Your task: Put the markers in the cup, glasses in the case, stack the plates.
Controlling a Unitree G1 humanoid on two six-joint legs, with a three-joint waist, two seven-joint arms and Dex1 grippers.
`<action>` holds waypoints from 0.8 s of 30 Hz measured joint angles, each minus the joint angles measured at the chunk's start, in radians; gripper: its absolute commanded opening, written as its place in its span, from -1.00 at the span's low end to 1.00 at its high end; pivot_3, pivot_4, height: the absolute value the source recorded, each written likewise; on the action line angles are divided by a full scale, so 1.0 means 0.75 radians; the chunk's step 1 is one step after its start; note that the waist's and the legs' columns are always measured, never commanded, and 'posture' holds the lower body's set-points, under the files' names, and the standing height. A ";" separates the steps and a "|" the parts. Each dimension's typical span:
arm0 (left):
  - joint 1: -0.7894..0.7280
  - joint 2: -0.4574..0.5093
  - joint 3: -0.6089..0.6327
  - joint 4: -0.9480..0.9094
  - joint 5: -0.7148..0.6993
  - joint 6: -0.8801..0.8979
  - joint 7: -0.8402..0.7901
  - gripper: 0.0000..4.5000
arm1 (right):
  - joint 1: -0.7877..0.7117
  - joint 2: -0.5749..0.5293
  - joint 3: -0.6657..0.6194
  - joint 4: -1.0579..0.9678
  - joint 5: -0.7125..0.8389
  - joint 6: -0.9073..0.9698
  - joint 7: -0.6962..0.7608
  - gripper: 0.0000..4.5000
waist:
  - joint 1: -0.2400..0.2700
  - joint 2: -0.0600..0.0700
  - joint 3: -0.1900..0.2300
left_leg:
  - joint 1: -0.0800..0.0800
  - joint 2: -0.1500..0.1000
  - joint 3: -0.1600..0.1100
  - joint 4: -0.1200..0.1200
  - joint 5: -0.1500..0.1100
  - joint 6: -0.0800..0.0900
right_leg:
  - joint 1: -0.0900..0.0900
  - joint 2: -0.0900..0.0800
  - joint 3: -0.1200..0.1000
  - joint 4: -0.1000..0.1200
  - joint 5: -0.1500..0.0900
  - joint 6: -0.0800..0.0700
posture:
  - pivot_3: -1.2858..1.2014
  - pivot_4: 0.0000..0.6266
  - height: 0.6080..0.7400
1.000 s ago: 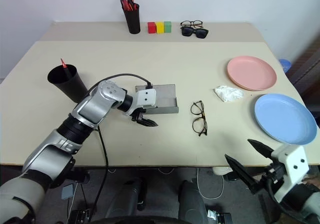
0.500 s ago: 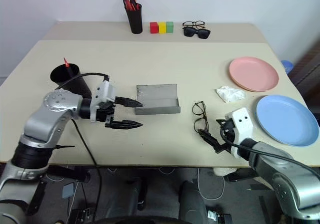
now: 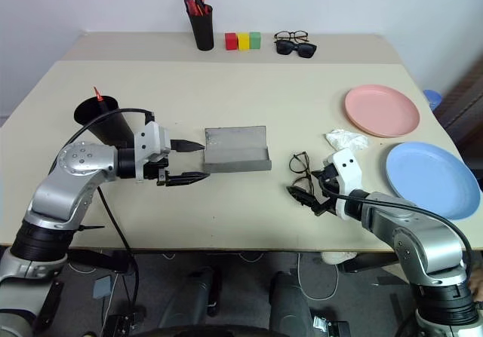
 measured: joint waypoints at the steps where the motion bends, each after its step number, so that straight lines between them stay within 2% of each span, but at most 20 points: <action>1: 0.000 0.007 -0.010 0.005 0.001 0.004 -0.006 0.46 | 0.006 -0.001 -0.002 0.005 -0.006 -0.005 0.004 1.00 | -0.002 0.000 0.000 | 0.000 0.000 0.000 0.000 0.000 0.000 | 0.000 0.000 0.000 0.000 0.000 0.000 | 0.03 -0.52 1.00; 8: 0.000 0.026 -0.018 0.026 0.002 0.021 -0.031 0.46 | -0.006 0.000 -0.001 0.056 -0.047 -0.033 0.039 1.00 | -0.004 0.000 0.000 | 0.000 0.001 0.000 0.000 0.000 0.000 | -0.001 0.001 0.000 0.001 0.000 0.000 | 0.03 -0.52 1.00; 16: 0.035 0.026 -0.014 -0.031 -0.020 0.057 0.000 0.46 | -0.159 0.012 0.057 0.177 -0.091 -0.048 0.092 1.00 | -0.004 0.000 0.000 | 0.000 0.001 0.000 0.000 0.000 0.000 | -0.001 0.001 0.000 0.001 0.000 0.000 | 0.03 -0.52 1.00; 20: 0.060 0.028 -0.010 -0.066 -0.026 0.087 0.022 0.46 | -0.240 0.015 0.071 0.226 -0.093 0.039 0.078 1.00 | -0.003 0.000 0.000 | 0.000 0.001 0.000 0.000 0.000 0.000 | -0.001 0.001 0.000 0.001 0.000 0.000 | 0.03 -0.52 1.00; 23: 0.085 0.037 -0.006 -0.086 -0.032 0.090 0.038 0.47 | -0.312 0.041 0.057 0.249 -0.087 0.177 0.001 0.63 | -0.002 0.000 0.000 | 0.000 0.001 0.000 0.000 0.000 0.000 | -0.001 0.001 0.000 0.001 0.000 0.000 | 0.03 -0.52 1.00; 24: 0.096 0.037 -0.005 -0.093 -0.035 0.097 0.045 0.47 | -0.342 0.075 0.030 0.255 -0.081 0.243 -0.048 0.63 | -0.002 0.000 0.000 | 0.000 0.001 0.000 0.000 0.000 0.000 | -0.001 0.001 0.000 0.001 0.000 0.000 | 0.03 -0.52 1.00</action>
